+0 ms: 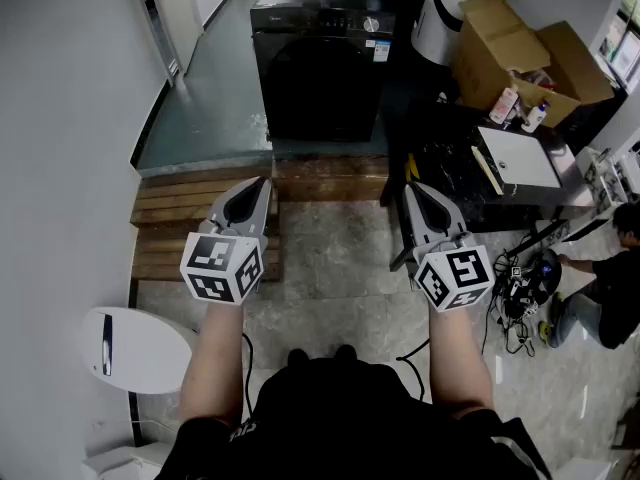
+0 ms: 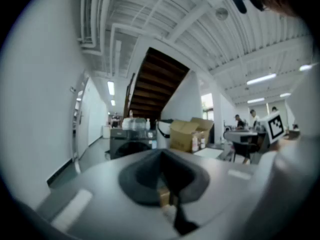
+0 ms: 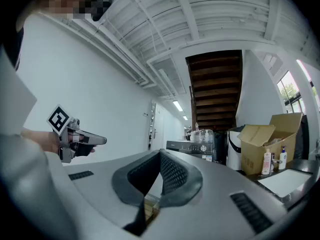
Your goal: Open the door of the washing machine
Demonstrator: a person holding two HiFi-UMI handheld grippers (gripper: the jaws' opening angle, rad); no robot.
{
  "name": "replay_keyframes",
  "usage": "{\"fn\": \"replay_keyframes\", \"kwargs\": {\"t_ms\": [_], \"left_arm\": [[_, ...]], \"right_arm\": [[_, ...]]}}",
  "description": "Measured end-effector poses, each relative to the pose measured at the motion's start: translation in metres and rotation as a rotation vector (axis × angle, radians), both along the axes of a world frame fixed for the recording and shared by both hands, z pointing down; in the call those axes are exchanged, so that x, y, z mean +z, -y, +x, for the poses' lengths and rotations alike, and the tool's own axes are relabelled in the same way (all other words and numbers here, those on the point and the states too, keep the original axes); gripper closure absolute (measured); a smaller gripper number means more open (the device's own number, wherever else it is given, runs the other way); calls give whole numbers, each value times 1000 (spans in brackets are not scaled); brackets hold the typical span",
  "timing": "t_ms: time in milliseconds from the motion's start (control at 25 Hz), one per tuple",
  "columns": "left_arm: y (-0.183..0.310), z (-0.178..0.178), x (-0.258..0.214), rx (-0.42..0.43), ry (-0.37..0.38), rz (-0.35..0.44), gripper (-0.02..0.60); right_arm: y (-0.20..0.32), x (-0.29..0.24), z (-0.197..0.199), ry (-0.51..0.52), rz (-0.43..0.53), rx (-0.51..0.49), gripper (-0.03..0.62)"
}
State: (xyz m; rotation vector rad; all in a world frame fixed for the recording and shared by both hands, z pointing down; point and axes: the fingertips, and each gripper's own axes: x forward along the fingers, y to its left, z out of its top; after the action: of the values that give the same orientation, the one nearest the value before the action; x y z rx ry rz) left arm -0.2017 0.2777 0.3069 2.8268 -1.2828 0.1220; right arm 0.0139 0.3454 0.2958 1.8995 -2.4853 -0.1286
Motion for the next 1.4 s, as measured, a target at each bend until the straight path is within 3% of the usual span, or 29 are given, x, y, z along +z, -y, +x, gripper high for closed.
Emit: {"fn": "replay_keyframes", "kwargs": {"t_ms": [160, 360, 600, 920, 1200, 1400], "left_arm": [[-3, 4, -3, -19, 24, 14, 575], [-5, 7, -2, -22, -25, -1, 574], [-17, 35, -5, 62, -101, -26, 574], [-40, 69, -4, 103, -95, 18, 574], [-36, 94, 5, 68, -48, 33, 574], [-13, 108, 5, 69, -70, 26, 574]], "right_arm": [[-3, -1, 3, 2, -1, -11, 603], [-7, 0, 6, 3, 2, -28, 603], [-11, 6, 20, 25, -15, -34, 603], [-27, 14, 18, 37, -38, -185, 601], [-26, 35, 43, 96, -99, -198, 600], [-8, 44, 62, 107, -120, -173, 600]]}}
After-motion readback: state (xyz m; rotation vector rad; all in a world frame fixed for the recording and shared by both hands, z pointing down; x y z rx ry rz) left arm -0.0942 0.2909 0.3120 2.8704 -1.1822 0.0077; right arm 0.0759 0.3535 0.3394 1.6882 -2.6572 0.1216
